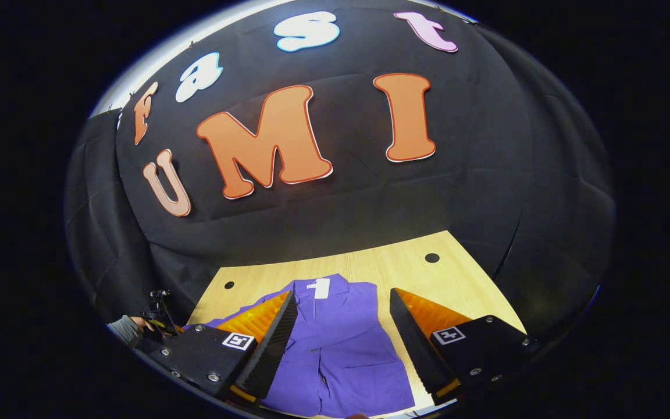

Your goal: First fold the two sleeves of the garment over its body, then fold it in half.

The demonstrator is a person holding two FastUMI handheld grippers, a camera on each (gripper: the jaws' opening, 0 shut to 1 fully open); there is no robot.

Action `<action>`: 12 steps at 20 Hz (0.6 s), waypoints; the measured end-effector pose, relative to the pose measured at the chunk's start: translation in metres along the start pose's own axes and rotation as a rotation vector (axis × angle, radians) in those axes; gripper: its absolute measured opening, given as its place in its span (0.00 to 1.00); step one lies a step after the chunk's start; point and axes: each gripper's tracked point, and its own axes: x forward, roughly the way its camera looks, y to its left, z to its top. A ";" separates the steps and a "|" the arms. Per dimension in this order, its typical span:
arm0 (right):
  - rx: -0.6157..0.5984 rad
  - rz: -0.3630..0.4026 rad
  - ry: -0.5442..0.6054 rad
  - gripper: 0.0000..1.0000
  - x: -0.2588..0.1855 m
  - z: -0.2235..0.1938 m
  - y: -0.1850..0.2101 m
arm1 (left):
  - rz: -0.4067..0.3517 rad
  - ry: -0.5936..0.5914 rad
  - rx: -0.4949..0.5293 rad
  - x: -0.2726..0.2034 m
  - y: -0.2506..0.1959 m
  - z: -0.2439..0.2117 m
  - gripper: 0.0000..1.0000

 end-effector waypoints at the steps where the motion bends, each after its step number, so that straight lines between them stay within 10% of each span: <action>1: 0.000 -0.001 -0.001 0.95 -0.001 0.000 -0.002 | -0.004 0.011 -0.009 0.003 -0.002 -0.001 0.96; 7: 0.038 -0.017 -0.006 0.95 -0.014 -0.008 -0.017 | -0.004 0.025 0.013 0.011 -0.010 0.003 0.82; 12: 0.076 -0.031 -0.009 0.95 -0.026 -0.019 -0.037 | 0.009 0.022 0.055 0.010 -0.023 0.004 0.22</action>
